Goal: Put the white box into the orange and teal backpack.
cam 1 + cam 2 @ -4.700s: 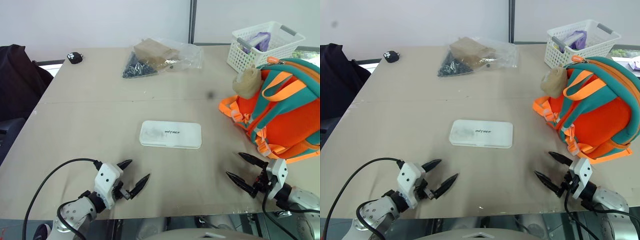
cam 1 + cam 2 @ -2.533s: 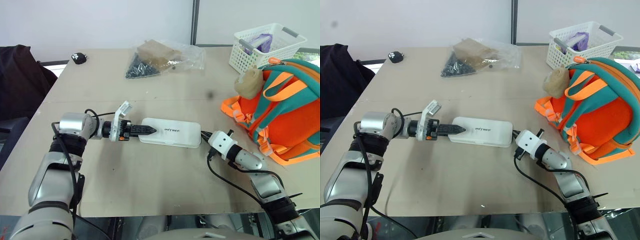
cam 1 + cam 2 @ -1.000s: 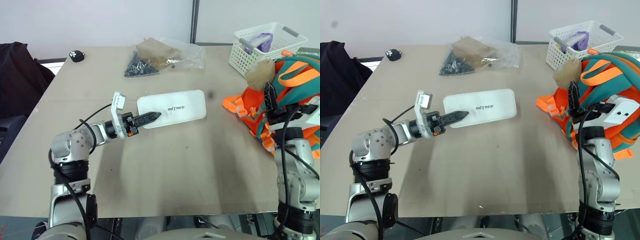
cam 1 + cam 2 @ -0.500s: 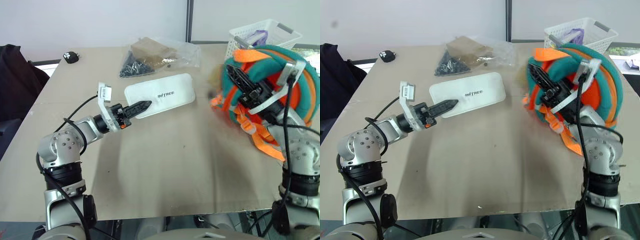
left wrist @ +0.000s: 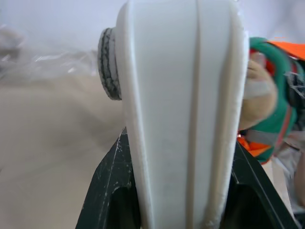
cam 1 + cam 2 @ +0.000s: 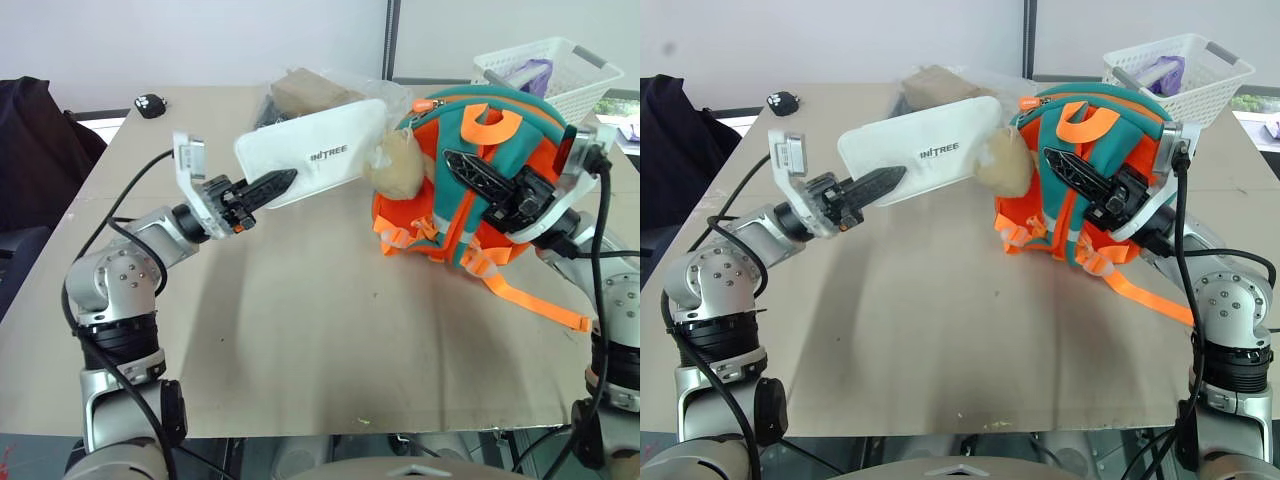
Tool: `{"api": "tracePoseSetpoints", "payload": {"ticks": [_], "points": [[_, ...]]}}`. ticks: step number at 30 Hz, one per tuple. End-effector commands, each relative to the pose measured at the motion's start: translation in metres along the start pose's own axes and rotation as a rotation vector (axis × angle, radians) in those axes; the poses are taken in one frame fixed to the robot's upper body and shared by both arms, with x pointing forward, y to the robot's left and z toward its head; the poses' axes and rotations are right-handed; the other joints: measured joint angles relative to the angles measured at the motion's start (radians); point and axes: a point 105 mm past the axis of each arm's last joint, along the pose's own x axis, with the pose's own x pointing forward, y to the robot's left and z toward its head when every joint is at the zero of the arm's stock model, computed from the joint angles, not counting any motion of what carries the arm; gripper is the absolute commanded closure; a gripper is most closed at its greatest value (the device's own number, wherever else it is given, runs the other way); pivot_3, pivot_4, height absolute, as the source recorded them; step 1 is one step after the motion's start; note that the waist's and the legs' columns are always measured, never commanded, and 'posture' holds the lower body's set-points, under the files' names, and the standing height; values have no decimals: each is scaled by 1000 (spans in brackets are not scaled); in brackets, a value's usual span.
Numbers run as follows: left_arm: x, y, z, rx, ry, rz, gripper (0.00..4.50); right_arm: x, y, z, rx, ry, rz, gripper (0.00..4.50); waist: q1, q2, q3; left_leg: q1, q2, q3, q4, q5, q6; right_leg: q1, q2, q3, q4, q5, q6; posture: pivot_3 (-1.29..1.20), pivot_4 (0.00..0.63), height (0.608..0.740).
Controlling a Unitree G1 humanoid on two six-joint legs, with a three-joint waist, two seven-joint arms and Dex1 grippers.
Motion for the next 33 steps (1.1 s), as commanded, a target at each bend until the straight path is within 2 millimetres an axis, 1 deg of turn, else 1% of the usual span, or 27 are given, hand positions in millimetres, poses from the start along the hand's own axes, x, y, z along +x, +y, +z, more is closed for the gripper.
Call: {"api": "tracePoseSetpoints", "payload": {"ticks": [1, 3, 6, 8, 11, 13, 14, 15, 17, 18, 19, 20, 21, 22, 23, 24, 26, 27, 28, 29, 30, 31, 32, 33], "points": [[11, -11, 12, 145, 5, -68, 3339, -4, 6, 9, -37, -47, 9, 4355, 0, 0, 0, 0, 0, 0, 0, 0, 0, 0, 0, 0, 0, 0, 0, 0, 150, 725], [14, -11, 11, 178, 19, -83, 3339, -5, 6, 8, -35, -50, 5, 4355, -1, 0, 0, 0, 0, 0, 0, 0, 0, 0, 0, 0, 0, 0, 0, 0, 150, 725], [22, -15, 3, 259, 97, -157, 3339, -8, 6, 6, -30, -50, -4, 4355, 0, 0, 0, 0, 0, 0, 0, 0, 0, 0, 0, 0, 0, 0, 0, 0, 150, 725], [36, -21, -2, 328, 151, -241, 3339, -9, 5, 4, -24, -47, -8, 4355, 5, 0, 0, 0, 0, 0, 0, 0, 0, 0, 0, -1, 0, 0, 0, 0, 150, 725], [59, -32, -5, 369, 197, -383, 3339, -7, 3, -2, -31, -36, -16, 4355, 20, 0, 0, 0, -2, 0, 1, 0, 0, 1, 0, -2, 0, 0, 0, 0, 150, 725], [75, -33, -10, 417, 243, -444, 3339, -5, 2, -5, -33, -39, -18, 4355, 22, 0, 0, 0, -2, 1, 2, 0, 1, 1, 2, -4, 0, 0, 0, 0, 150, 725], [79, -33, -12, 433, 256, -457, 3339, -5, 1, -5, -33, -41, -18, 4355, 20, 0, 0, -1, -2, 1, 2, 0, 1, 1, 4, -4, 0, 0, 0, 0, 150, 725], [89, -31, -13, 449, 257, -466, 3339, -4, 2, -6, -32, -44, -17, 4355, 18, 0, 0, 0, -2, 2, 2, 0, 1, 1, 5, -3, 0, 0, 0, 0, 150, 725], [116, -31, -15, 428, 240, -493, 3339, -3, 3, -9, -36, -49, -14, 4355, 19, 0, 0, 0, -2, 3, 2, 0, 1, 1, 5, -3, 1, 0, 0, 0, 150, 725], [125, -31, -16, 424, 236, -498, 3339, -2, 3, -9, -37, -52, -13, 4355, 18, 0, 0, -1, -2, 6, 2, 0, 1, 1, 6, -3, 1, 0, 0, 0, 150, 725], [142, -32, -20, 428, 230, -485, 3339, -2, 3, -10, -38, -62, -14, 4355, 18, -1, 0, -1, -2, 6, 2, 0, 1, 1, 6, -4, 1, 0, 0, 0, 150, 725], [153, -32, -23, 436, 230, -474, 3339, -1, 3, -10, -38, -69, -15, 4355, 18, -1, 0, -1, -2, 7, 3, 0, 1, 1, 6, -3, 1, 0, 0, 0, 150, 725], [169, -33, -24, 429, 209, -438, 2366, -1, 3, -11, -37, -75, -19, 4500, 18, -1, 0, -1, -3, 7, 3, 0, 1, 1, 6, -4, 1, 0, 1, 0, 150, 725], [179, -37, -27, 410, 206, -439, 2326, -1, 2, -12, -42, -78, -23, 4500, 14, -1, 1, -1, -3, 7, 3, 0, 1, 1, 6, -4, 1, 0, 1, 0, 150, 725], [182, -44, -29, 407, 205, -467, 2076, -1, 2, -13, -52, -80, -32, 4500, 13, -1, 1, -1, -2, 8, 3, 0, 1, 1, 6, -2, 1, 0, 1, 0, 150, 725], [182, -50, -29, 391, 185, -489, 1945, -1, 2, -13, -60, -82, -38, 4500, 9, -1, 1, -1, -2, 8, 3, 0, 1, 1, 7, -2, 2, 0, 1, 0, 150, 725], [171, -44, -22, 349, 110, -445, 1144, -3, 1, -12, -65, -98, -53, 4500, -6, -1, 0, -1, -1, 9, 3, 0, 1, 0, 6, -1, 2, 0, 1, 0, 150, 725], [166, -39, -18, 328, 78, -406, 916, -4, 1, -12, -66, -104, -58, 4500, -14, -1, 1, 0, 1, 8, 2, 0, 1, 0, 5, 1, 2, 0, 1, 0, 150, 725], [153, -30, -12, 304, 45, -349, 589, -5, 1, -13, -68, -107, -67, 4500, -20, -1, 0, 2, 2, 8, 3, 0, 1, 0, 5, 3, 3, 0, 1, 0, 150, 725], [139, -21, -4, 271, 7, -289, 166, -7, 1, -14, -70, -107, -76, 4500, -24, -1, 0, 2, 2, 8, 2, 0, 1, -1, 5, 4, 4, 0, 1, 0, 150, 725], [128, -16, 2, 249, -18, -248, 30, -8, 1, -15, -72, -107, -82, 4500, -34, -1, 0, 3, 3, 8, 2, 0, 1, -1, 5, 5, 5, 0, 1, 0, 150, 725], [108, -10, 11, 201, -50, -193, 30, -10, 0, -16, -70, -107, -88, 4500, -37, -1, 0, 3, 3, 8, 2, 0, 1, -1, 5, 8, 6, 0, 1, 0, 150, 725], [92, -9, 15, 168, -62, -164, 30, -11, 0, -17, -69, -104, -91, 4500, -39, -1, 1, 4, 4, 8, 2, 0, 1, -2, 5, 9, 8, 0, 1, 0, 150, 725], [83, -10, 17, 146, -64, -147, 30, -12, 0, -18, -68, -102, -92, 4500, -39, -1, 1, 4, 4, 8, 2, 0, 1, -2, 6, 10, 9, 0, 1, 0, 150, 725]]}}
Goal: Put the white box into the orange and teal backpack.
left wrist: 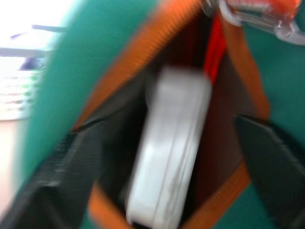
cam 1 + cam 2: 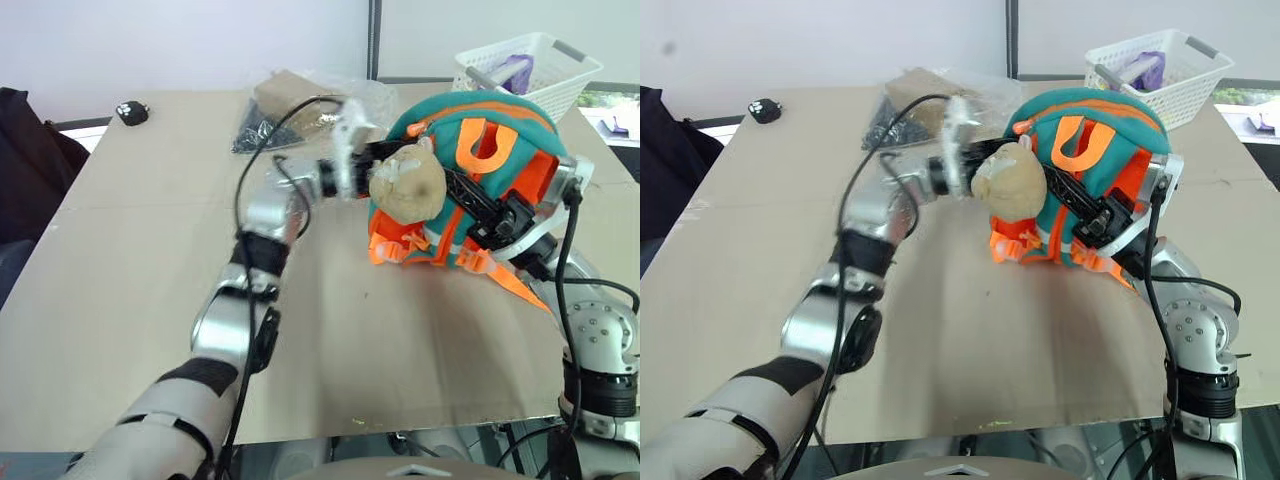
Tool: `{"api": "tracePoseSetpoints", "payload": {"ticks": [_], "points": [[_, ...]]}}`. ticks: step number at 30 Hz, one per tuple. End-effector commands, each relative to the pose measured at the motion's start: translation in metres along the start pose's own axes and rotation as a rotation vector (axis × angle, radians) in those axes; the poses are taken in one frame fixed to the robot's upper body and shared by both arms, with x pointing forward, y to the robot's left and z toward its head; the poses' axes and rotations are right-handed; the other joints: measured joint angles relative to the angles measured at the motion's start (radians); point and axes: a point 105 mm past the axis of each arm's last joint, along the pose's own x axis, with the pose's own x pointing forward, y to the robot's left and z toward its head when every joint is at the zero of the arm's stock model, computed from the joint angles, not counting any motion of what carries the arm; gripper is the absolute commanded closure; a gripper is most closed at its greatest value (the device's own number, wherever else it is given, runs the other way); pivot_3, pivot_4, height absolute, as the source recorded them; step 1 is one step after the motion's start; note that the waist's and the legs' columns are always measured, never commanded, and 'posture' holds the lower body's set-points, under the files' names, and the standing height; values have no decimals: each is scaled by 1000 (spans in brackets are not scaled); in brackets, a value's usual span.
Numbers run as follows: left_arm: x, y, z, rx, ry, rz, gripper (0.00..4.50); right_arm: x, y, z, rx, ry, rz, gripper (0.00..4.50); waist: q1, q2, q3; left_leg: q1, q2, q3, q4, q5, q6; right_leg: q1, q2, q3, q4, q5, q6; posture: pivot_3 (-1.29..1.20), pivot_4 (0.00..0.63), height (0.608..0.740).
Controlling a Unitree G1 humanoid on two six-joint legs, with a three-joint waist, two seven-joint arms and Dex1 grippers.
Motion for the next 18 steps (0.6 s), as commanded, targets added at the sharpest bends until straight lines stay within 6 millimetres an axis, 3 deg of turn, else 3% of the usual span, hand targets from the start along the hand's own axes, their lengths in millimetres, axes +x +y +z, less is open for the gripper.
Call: {"api": "tracePoseSetpoints", "payload": {"ticks": [1, 4, 9, 14, 18], "points": [[-49, -9, 40, -19, -88, 90, 30, -2, 4, 9, -44, -32, 7, 4500, 4, 0, 0, 1, 0, 0, 0, 0, 0, 0, 0, 0, 2, 0, 0, 0, 150, 725], [-75, -31, 41, -64, -62, 101, 30, -2, 1, 8, -44, -24, 2, 4500, 15, 0, 0, 1, -1, -1, 1, 0, 0, 1, -1, 0, 3, 0, 0, 0, 150, 725], [-66, -68, 46, -134, -61, -33, 30, 2, -1, 6, -46, -12, 11, 4500, 49, -1, 0, -3, -5, -7, 10, 0, 0, 3, -3, -6, 4, 0, 1, 0, 150, 725], [-44, -81, 24, -109, 39, -89, 30, 5, -1, 4, -46, -10, 18, 4500, 43, -1, 0, -2, -5, -5, 11, 0, -1, 3, -2, -4, 6, 0, 1, 0, 150, 725], [-31, -62, 14, -73, 44, -10, 30, 5, 2, 5, -39, -16, 30, 4500, 36, -1, 0, -1, -5, -5, 11, 0, -1, 3, -1, -3, 6, 0, 0, 0, 150, 725]]}}
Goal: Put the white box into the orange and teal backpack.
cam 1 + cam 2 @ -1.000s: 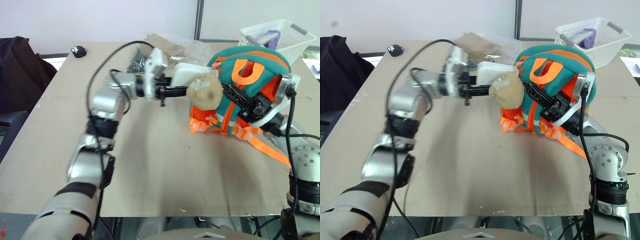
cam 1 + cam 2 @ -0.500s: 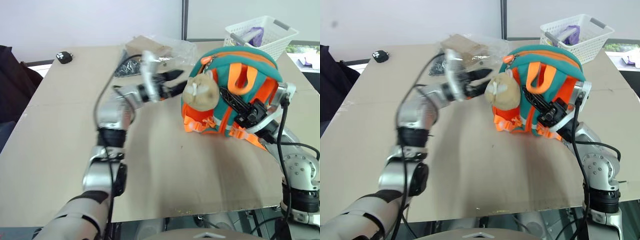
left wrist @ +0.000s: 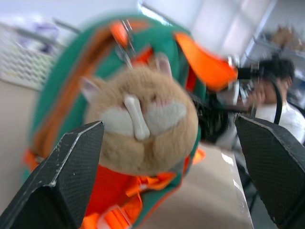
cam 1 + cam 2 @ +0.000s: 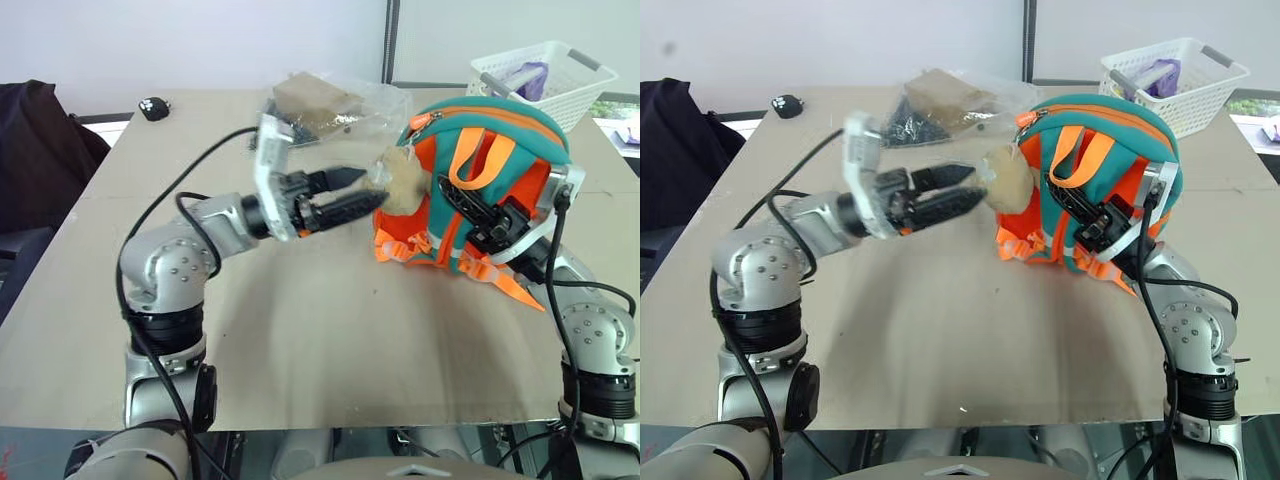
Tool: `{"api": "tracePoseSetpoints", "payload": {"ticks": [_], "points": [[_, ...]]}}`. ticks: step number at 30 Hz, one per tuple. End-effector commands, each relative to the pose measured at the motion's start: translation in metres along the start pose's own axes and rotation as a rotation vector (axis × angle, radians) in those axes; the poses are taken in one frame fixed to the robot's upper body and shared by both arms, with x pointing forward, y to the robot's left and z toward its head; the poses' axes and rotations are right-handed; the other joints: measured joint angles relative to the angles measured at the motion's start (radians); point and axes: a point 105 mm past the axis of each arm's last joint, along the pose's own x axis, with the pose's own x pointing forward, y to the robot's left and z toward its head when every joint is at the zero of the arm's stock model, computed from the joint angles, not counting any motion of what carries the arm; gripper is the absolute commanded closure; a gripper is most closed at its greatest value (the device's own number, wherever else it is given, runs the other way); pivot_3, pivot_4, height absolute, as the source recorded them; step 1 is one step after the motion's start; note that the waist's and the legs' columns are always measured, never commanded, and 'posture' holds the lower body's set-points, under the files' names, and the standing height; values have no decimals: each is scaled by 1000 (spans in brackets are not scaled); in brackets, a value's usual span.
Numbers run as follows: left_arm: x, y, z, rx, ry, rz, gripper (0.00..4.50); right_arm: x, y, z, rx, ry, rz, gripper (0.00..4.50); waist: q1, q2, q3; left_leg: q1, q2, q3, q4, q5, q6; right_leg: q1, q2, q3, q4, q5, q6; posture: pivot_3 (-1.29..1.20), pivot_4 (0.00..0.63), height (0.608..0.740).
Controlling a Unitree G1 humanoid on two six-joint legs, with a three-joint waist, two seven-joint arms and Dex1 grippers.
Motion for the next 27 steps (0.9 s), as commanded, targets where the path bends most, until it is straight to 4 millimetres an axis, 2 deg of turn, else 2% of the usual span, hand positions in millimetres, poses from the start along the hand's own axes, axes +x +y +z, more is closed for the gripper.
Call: {"api": "tracePoseSetpoints", "payload": {"ticks": [1, 6, 9, 16, 17, 18, 22, 25, 27], "points": [[8, 14, 6, 69, -33, 63, 30, 4, 11, 10, -25, -35, 46, 4500, -1, 0, 0, 0, 0, 0, 0, 0, 0, 0, 0, 0, 0, 0, 0, 0, 150, 725], [22, 14, 3, 70, -55, 45, 30, 3, 12, 7, -23, -41, 38, 4500, -2, 0, 0, 0, 0, 1, 0, 0, 0, 0, 0, 1, 0, 0, 0, 0, 150, 725], [27, 15, 4, 90, -70, 46, 770, 4, 13, 6, -18, -46, 39, 4500, -1, 0, 0, 0, 0, 1, 0, 0, 0, 0, 0, 1, 0, 0, 0, 0, 150, 725], [28, 13, 10, 80, -111, 14, 4011, 6, 15, 5, -18, -51, 45, 4500, -2, 0, 0, 0, 0, 1, 0, 0, 0, 0, 0, 1, 0, 0, 0, 0, 150, 725], [27, 13, 9, 80, -108, 14, 4211, 6, 15, 5, -19, -52, 45, 4500, -2, 0, 0, 0, 0, 1, 0, 0, 0, 0, 0, 1, 0, 0, 0, 0, 150, 725], [24, 16, 8, 85, -102, 29, 4331, 6, 15, 5, -19, -52, 45, 4500, -2, 0, 0, 0, 0, 1, 0, 0, 0, 0, 0, 1, 0, 0, 0, 0, 150, 725], [0, 31, 11, 101, -79, 102, 4337, 6, 15, 5, -20, -51, 44, 4500, -5, 0, 0, 0, 0, 1, 0, 0, 0, 0, 0, 1, 0, 0, 0, 0, 150, 725], [-39, 64, 17, 129, -26, 254, 4337, 3, 12, 6, -27, -44, 34, 4500, -8, 0, 0, 0, 1, 1, 0, 0, 0, 0, 1, 1, 1, 0, 0, 0, 150, 725], [-54, 84, -16, 139, 158, 341, 4337, 1, 11, 6, -28, -42, 28, 4500, -8, 0, 0, 1, 1, 2, 0, 0, 0, 0, 4, 1, 1, 0, 0, 0, 150, 725]]}}
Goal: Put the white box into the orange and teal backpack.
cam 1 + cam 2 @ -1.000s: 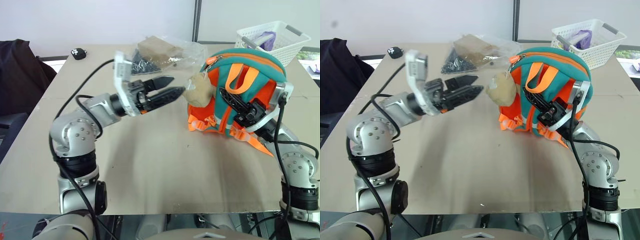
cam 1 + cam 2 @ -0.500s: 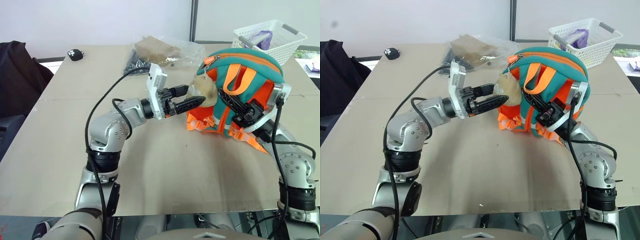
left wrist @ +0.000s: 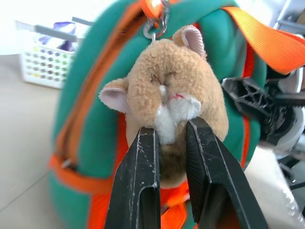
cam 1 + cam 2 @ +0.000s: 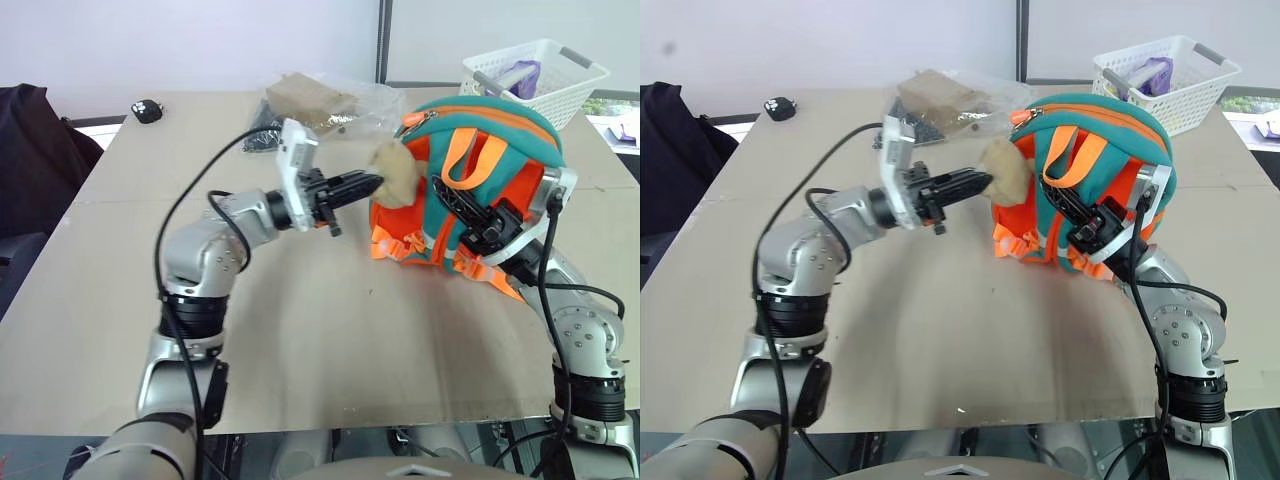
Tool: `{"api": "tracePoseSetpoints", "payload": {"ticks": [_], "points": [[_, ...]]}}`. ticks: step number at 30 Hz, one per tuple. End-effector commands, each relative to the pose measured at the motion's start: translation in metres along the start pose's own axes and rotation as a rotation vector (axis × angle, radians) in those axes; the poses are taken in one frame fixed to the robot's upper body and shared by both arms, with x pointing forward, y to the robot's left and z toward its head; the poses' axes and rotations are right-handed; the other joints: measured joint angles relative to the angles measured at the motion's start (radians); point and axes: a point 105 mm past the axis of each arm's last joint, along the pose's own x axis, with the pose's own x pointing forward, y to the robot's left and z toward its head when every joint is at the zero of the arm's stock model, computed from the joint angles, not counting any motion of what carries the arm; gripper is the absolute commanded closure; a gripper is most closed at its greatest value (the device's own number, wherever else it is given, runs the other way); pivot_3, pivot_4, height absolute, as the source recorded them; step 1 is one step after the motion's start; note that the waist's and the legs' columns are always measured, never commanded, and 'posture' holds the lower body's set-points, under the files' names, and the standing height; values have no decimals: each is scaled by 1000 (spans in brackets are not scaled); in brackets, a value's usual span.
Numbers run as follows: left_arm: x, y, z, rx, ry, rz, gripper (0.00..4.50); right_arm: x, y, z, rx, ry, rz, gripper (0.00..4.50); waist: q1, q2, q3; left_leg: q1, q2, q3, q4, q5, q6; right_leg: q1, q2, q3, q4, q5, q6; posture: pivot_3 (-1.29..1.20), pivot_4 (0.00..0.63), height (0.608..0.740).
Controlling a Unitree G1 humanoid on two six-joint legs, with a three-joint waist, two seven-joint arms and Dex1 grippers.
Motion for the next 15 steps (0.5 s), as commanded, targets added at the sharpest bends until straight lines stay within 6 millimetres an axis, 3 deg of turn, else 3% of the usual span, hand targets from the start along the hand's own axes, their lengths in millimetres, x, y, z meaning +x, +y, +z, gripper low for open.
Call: {"api": "tracePoseSetpoints", "payload": {"ticks": [1, 4, 7, 10, 13, 14, 15], "points": [[-24, 37, -49, 63, 261, 161, 4337, -2, 7, 12, -33, -34, 28, 4500, 1, 0, 0, 0, 0, 0, 0, 0, 0, 0, 0, 0, 0, 0, 0, 0, 150, 725], [-44, 46, -131, 98, 618, 191, 4337, -2, 7, 10, -33, -32, 26, 4500, 3, 2, -2, 1, -1, 2, 0, 0, 0, 1, 0, -1, 0, 0, 0, 0, 150, 725], [-57, 41, -177, 143, 826, 147, 4337, -1, 7, 10, -35, -32, 24, 4500, 13, -3, -8, 0, -1, 0, 0, -1, 1, 1, -1, -1, -1, 0, 0, 0, 150, 725], [-45, 35, -179, 169, 799, 107, 4337, -2, 7, 11, -37, -29, 23, 4500, 16, 6, -15, 11, -1, -2, -1, -3, 6, 13, -2, -2, -4, 0, 0, 0, 150, 725], [-20, 29, -149, 163, 602, 90, 4337, -5, 11, 14, 6, -32, 58, 4500, 16, 9, -16, 25, -1, -1, -8, -5, 10, 28, -1, -4, -12, -4, 3, 0, 150, 725], [-14, 29, -138, 150, 534, 96, 4337, -7, 12, 16, 20, -32, 65, 3781, 16, 9, -16, 32, -1, -1, -10, -5, 10, 34, -1, -4, -13, -4, 3, 0, 150, 725], [-11, 31, -128, 137, 474, 114, 4337, -8, 13, 16, 28, -29, 69, 3506, 17, 9, -16, 33, 0, -1, -10, -5, 10, 35, -1, -5, -14, -4, 4, 0, 150, 725]]}}
